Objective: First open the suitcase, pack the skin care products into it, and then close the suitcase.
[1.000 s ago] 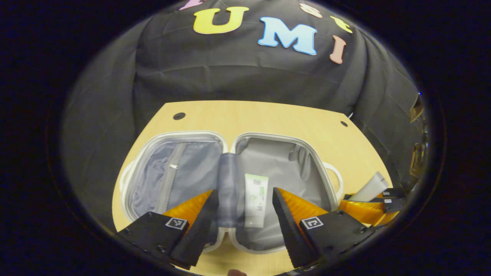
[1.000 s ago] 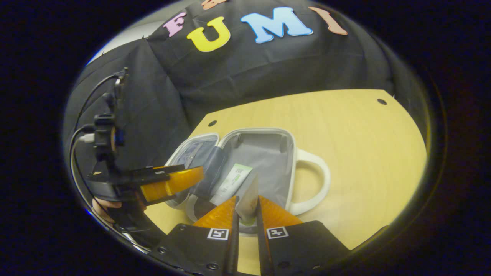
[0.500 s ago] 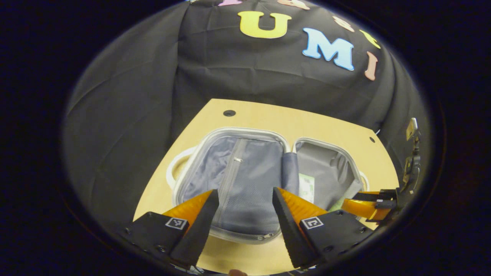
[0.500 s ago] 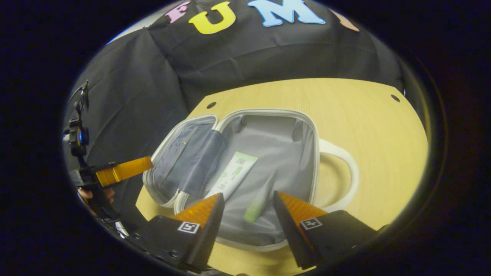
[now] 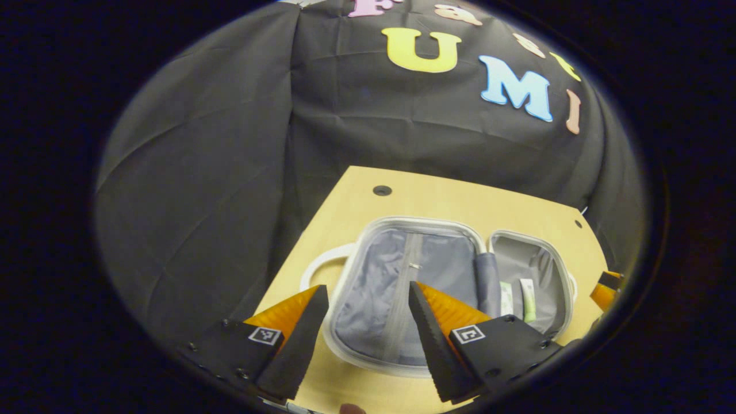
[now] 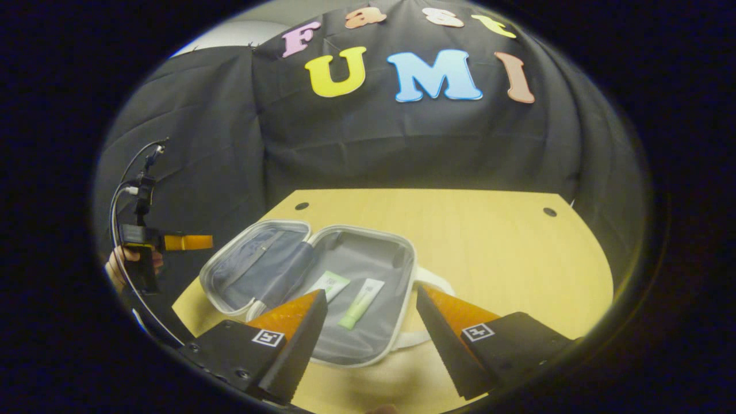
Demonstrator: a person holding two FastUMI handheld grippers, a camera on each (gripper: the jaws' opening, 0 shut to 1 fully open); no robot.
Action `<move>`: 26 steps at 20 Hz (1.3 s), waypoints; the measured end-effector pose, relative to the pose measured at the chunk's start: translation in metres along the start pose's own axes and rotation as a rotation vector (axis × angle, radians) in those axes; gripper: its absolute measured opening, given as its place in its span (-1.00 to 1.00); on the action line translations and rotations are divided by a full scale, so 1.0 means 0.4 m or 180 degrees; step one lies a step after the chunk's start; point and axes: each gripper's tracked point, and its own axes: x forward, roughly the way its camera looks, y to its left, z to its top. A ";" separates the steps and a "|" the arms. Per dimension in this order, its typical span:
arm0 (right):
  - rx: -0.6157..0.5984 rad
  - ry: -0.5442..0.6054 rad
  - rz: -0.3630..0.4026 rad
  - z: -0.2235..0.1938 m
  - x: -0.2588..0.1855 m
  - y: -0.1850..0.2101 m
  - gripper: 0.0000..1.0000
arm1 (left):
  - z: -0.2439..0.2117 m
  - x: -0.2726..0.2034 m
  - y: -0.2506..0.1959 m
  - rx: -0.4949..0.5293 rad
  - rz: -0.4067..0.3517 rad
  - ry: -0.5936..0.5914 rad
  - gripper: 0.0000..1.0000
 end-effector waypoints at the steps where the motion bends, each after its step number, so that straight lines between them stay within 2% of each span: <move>1: -0.0003 -0.0044 -0.0055 0.002 -0.012 -0.013 0.92 | 0.006 0.012 0.033 -0.0066 0.0024 -0.0025 0.87; 5: -0.0108 -0.0094 -0.0284 -0.004 -0.050 -0.071 0.92 | 0.005 0.076 0.165 -0.0248 0.0214 0.0013 0.84; 7: -0.0128 -0.0138 -0.0350 0.006 -0.063 -0.089 0.92 | 0.000 0.117 0.211 -0.0359 0.0215 0.0062 0.84; 14: -0.0109 -0.0121 -0.0538 0.007 -0.095 -0.140 0.92 | -0.103 0.273 0.246 -0.0736 -0.0090 0.0438 0.84; 16: -0.0030 -0.0082 -0.0552 0.000 -0.101 -0.151 0.92 | -0.119 0.315 0.257 -0.0908 -0.0117 0.0479 0.79; 18: 0.0044 -0.0094 -0.0598 0.001 -0.110 -0.168 0.92 | -0.136 0.326 0.253 -0.1139 -0.0225 0.0525 0.87; 19: 0.0074 -0.0109 -0.0633 0.001 -0.117 -0.180 0.92 | -0.147 0.331 0.242 -0.1255 -0.0298 0.0548 0.83; 21: 0.0131 -0.0122 -0.0697 0.000 -0.128 -0.201 0.92 | -0.150 0.335 0.220 -0.1387 -0.0413 0.0567 0.14; 22: 0.0161 -0.0124 -0.0725 -0.001 -0.134 -0.209 0.92 | -0.162 0.335 0.211 -0.1400 -0.0408 0.0650 -0.06; 23: 0.0189 -0.0132 -0.0749 -0.001 -0.139 -0.220 0.92 | -0.163 0.342 0.209 -0.1361 -0.0395 0.0637 -0.03; 24: 0.0207 -0.0134 -0.0770 -0.001 -0.145 -0.226 0.92 | -0.169 0.346 0.229 -0.1230 -0.0260 0.0693 -0.25; 26: 0.0229 -0.0149 -0.0809 -0.006 -0.156 -0.242 0.92 | -0.152 0.342 0.227 -0.1336 -0.0206 0.0641 -0.57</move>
